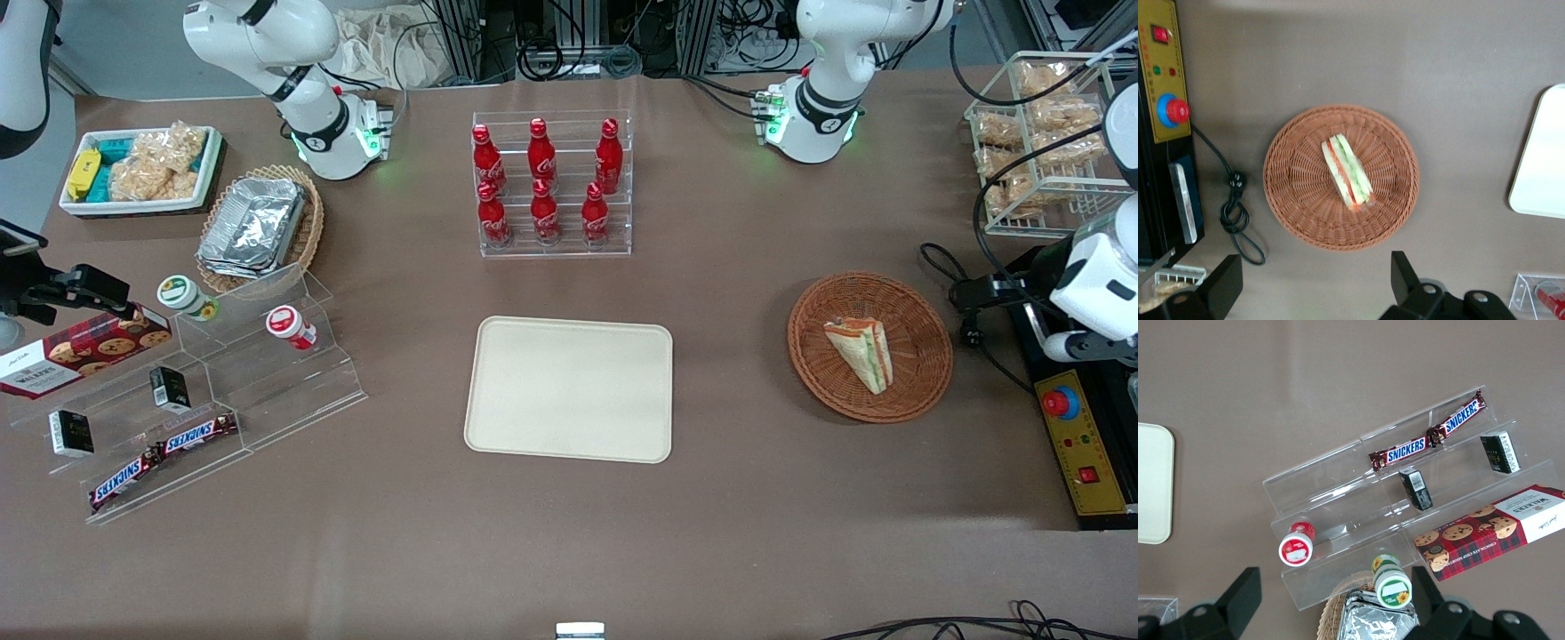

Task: Place sandwich from basket to tray
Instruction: 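Move the left gripper over the wicker basket toward the sandwich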

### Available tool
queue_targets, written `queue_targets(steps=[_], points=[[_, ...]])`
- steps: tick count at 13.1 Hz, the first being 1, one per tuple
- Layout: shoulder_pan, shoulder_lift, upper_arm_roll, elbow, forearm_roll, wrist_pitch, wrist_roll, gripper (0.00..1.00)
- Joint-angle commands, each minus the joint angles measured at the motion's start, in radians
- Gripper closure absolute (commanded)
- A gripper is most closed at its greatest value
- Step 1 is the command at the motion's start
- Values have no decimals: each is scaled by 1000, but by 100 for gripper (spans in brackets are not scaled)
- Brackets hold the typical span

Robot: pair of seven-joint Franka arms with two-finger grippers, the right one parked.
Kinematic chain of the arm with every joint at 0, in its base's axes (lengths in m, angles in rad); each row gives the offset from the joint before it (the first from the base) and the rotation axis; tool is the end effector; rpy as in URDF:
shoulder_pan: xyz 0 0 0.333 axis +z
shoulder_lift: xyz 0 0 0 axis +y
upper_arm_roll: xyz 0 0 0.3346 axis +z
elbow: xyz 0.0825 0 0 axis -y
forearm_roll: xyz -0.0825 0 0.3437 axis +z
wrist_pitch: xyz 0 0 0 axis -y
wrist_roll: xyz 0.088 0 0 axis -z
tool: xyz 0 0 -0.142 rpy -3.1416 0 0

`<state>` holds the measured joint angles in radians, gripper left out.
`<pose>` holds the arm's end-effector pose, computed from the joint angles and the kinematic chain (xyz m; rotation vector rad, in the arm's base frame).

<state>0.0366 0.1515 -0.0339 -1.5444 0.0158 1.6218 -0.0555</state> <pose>0.5606 0.0050 0.5422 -3.1256 -0.0891 0.1153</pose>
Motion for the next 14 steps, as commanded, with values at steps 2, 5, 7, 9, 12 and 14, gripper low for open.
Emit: queue_targets(steps=[2, 5, 7, 9, 12, 14], points=[[8, 31, -9, 35, 9, 9, 13, 1], [6, 42, -11, 26, 10, 6, 2, 1], [6, 40, -11, -31, 10, 10, 0, 1], [9, 11, -9, -158, 0, 79, -6, 1], [11, -4, -6, -343, -5, 246, -61, 1], [13, 23, -3, -414, -7, 327, -124, 1]])
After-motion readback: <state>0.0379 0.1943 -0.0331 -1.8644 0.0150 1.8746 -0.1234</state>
